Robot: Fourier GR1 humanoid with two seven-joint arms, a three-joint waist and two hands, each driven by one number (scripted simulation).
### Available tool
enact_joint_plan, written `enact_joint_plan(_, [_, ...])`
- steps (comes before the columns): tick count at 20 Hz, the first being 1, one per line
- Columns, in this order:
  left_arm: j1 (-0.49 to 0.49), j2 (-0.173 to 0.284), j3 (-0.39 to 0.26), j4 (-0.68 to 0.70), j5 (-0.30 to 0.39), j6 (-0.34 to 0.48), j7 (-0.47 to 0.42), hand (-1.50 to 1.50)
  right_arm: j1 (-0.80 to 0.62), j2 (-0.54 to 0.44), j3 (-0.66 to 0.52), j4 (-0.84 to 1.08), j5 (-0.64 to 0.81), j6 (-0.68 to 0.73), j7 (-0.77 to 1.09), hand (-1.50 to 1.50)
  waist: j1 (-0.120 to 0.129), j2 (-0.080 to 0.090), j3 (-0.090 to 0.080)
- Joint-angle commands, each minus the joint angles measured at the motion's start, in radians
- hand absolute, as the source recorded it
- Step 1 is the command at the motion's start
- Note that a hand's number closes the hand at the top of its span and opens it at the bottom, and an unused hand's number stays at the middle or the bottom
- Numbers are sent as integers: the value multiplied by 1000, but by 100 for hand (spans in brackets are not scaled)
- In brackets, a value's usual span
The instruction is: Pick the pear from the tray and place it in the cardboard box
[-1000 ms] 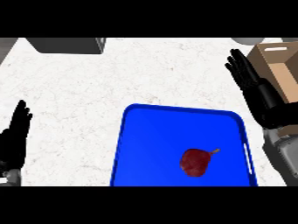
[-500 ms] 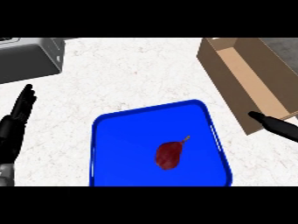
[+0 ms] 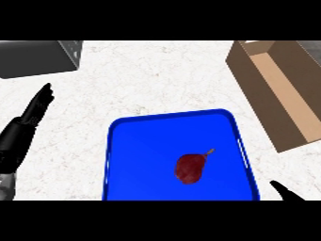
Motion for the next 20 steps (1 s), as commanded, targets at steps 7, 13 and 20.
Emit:
enact_joint_plan(7, [-87,-21,-73,-19,-21,-49,14,0,375,-75,214,-205,365,19,307,-150,131,45,-5])
enact_joint_plan(13, [-143,-16,-75,-17,0,-89,27,0,451,-94,242,-347,570,159,566,-150,172,56,-7])
enact_joint_plan(20, [-184,-34,-92,-7,-9,-94,45,0,447,-24,308,-524,781,410,920,-150,199,55,-3])
